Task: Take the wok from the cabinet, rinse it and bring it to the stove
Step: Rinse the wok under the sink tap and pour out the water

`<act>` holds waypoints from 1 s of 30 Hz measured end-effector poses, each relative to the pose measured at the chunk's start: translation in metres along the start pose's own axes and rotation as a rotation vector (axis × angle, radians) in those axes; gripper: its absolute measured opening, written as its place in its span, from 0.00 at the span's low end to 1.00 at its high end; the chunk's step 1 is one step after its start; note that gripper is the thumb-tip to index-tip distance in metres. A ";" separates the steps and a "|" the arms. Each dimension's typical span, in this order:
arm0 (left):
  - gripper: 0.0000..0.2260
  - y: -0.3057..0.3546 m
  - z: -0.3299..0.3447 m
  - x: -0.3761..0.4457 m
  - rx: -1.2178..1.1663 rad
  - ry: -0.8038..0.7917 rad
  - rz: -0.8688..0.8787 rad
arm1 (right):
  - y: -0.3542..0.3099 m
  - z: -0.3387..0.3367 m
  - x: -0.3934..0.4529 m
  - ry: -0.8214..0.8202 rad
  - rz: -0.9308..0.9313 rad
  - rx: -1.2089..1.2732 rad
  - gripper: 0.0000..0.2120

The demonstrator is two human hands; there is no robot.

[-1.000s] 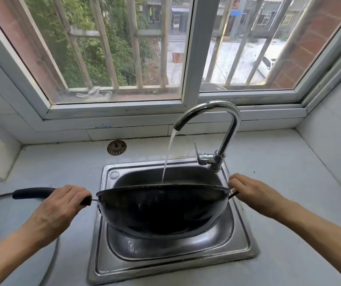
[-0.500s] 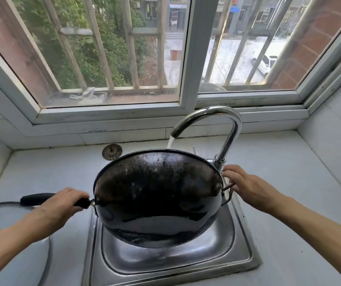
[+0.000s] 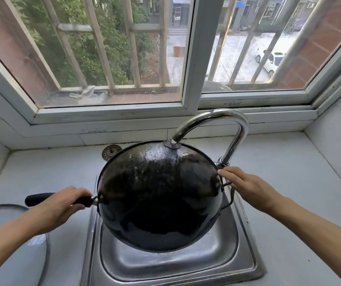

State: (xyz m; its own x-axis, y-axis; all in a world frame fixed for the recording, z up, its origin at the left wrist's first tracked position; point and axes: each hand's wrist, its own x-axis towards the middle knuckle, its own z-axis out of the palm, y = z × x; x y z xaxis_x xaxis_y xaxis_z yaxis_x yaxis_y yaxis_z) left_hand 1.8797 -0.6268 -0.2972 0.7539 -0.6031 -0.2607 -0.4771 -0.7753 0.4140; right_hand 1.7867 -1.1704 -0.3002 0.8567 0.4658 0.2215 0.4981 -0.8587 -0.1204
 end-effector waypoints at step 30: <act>0.09 0.018 -0.016 0.068 0.066 -0.097 0.058 | 0.017 0.021 -0.049 -0.031 0.244 0.091 0.42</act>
State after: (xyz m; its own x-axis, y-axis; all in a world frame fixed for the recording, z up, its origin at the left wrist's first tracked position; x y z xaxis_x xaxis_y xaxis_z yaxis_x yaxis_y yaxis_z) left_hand 1.9294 -0.6788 -0.2931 0.6786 -0.6599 -0.3226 -0.5495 -0.7475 0.3732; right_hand 1.7563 -1.2030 -0.3337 0.9561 0.2544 0.1456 0.2846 -0.9245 -0.2537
